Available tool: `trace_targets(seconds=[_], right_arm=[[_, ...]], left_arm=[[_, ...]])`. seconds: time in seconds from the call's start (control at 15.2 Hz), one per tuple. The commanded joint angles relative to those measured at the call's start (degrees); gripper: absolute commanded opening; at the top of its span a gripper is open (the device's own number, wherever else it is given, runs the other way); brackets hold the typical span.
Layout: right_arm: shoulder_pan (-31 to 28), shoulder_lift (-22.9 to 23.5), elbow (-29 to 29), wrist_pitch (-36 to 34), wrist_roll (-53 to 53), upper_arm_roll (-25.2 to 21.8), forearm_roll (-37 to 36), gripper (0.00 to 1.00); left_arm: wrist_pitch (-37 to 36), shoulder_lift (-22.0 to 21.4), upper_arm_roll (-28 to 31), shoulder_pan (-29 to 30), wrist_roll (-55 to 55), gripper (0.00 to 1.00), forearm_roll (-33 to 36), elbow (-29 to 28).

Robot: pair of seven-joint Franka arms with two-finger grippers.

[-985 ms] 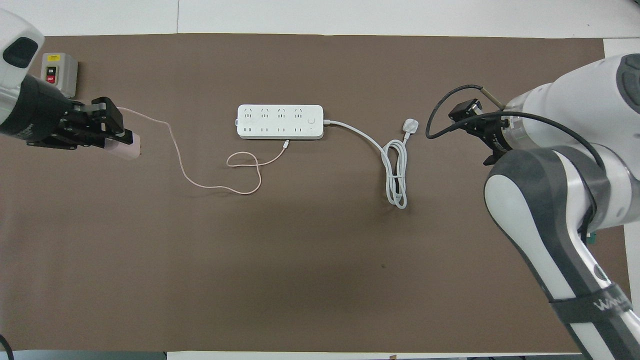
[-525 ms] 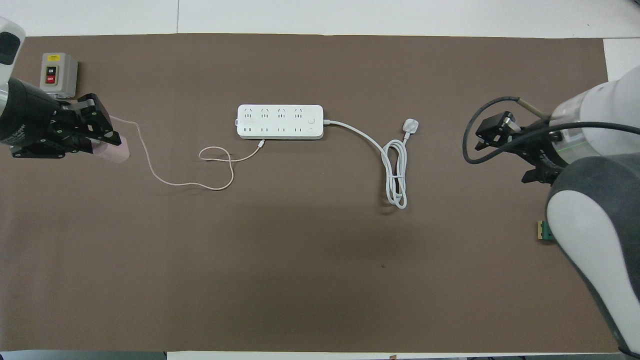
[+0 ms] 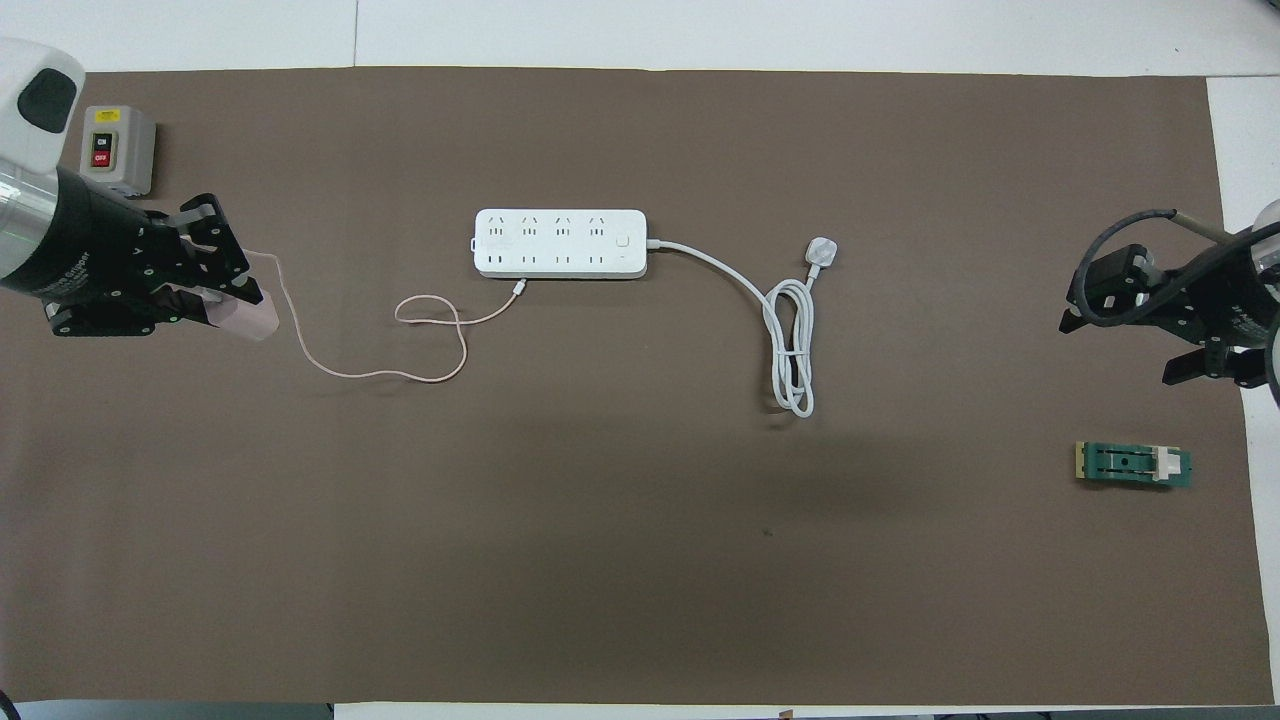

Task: Plug charger into power strip
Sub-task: 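Carry the charger with the left gripper to the power strip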

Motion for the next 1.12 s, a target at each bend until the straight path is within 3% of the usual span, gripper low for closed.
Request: trace_targets(seconds=[0.0,0.33,0.53,0.79,1.05], right_arm=[[-2.18,0.41,2.0,-2.51,-0.99,2.47,-0.13,1.0],[-2.45,0.05,2.0,-2.24,-0.82,1.77,-0.22,1.0],[-2.36,-0.83,1.74,-2.24,-1.16,2.47,-0.22,1.0],[-2.98,-2.23,1.39,-1.89,-1.16,2.3,-0.22,1.0],[-2.89,-3.11,1.38,-1.89,-1.16,2.39,-0.22,1.0]], left_arm=[[-0.85,-0.92,0.87,-0.17,0.01,0.0,3.56,0.34],[-0.67,-0.74,0.61,-0.69,-2.44,0.0,6.91,0.34],[-0.06,0.31,0.26,-0.6,-12.68,0.0,6.48,2.35],[2.13,5.75,-0.36,-4.28,-25.97,0.0,7.0,4.21],[4.77,14.0,-0.36,-8.85,-43.47,0.0,9.54,9.55]])
